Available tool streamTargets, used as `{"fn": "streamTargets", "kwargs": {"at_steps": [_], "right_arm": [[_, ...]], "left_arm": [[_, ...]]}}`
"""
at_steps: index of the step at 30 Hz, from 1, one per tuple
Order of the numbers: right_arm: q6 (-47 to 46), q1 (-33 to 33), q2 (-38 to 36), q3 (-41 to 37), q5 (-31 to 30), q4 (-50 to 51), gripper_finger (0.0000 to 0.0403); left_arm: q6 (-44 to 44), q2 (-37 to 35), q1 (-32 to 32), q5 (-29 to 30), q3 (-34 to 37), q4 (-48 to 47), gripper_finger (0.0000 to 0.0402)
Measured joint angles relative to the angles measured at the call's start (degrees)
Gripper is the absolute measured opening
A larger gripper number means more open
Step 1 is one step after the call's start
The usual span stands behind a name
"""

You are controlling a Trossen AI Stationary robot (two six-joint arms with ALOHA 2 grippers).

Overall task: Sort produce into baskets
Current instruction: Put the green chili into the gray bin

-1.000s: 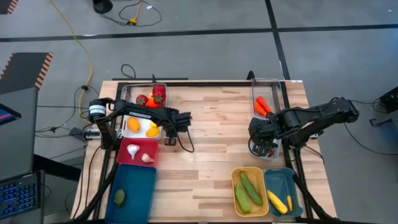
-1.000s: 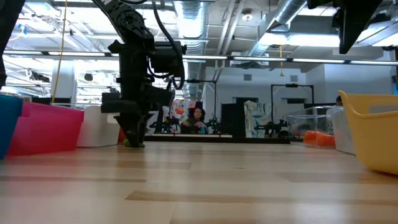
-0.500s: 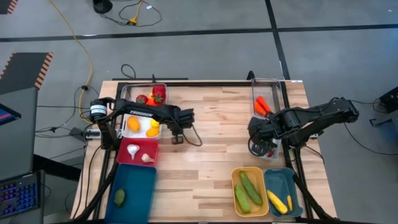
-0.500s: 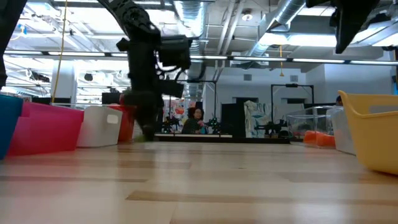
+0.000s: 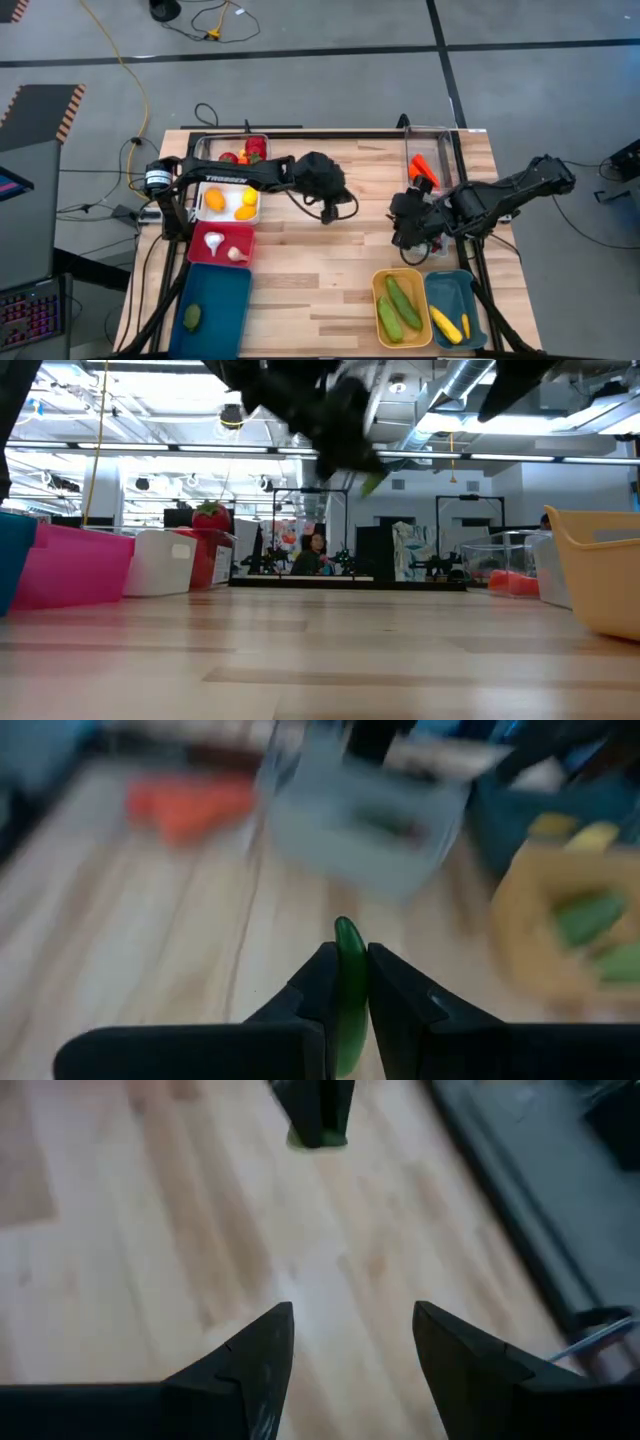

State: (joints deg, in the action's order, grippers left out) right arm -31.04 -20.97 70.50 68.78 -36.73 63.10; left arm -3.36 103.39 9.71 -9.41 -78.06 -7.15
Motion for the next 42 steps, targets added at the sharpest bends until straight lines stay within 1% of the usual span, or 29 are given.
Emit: {"fn": "streamTargets", "kwargs": {"at_steps": [2,5,13,20,27,31,39,42], "right_arm": [[-0.32,-0.74,0.00,-0.90,-3.36,-2.05,0.0234],[-0.36,-1.59,0.00,-2.11,-6.06,-5.93,0.0234],[5.10,-2.69,0.00,-3.43,-7.34,-16.78,0.0234],[13.56,-2.67,0.00,-3.41,-7.37,-25.29,0.0234],[16.39,-2.66,0.00,-3.39,-7.37,-28.65,0.0232],[16.54,-2.65,0.00,-3.39,-7.35,-28.71,0.0209],[16.54,-2.62,0.00,-3.39,-7.35,-28.75,0.0127],[16.55,-2.62,0.00,-3.37,-7.35,-28.73,0.0102]], "left_arm": [[1.00,-0.02,-0.73,-0.82,-2.00,3.27,0.0032],[3.12,-0.04,-1.98,-0.79,-4.78,6.00,0.0032],[5.91,-0.07,-5.04,-0.64,-8.06,11.65,0.0032],[5.97,-0.07,-6.80,-0.59,-9.53,11.99,0.0032],[5.95,-0.09,-7.43,-0.46,-9.55,13.23,0.0032],[5.88,-0.09,-7.43,-0.46,-9.55,13.19,0.0032],[5.77,-0.09,-7.43,-0.60,-9.55,13.12,0.0032],[5.72,-0.09,-7.45,-0.73,-9.55,13.07,0.0032]]}}
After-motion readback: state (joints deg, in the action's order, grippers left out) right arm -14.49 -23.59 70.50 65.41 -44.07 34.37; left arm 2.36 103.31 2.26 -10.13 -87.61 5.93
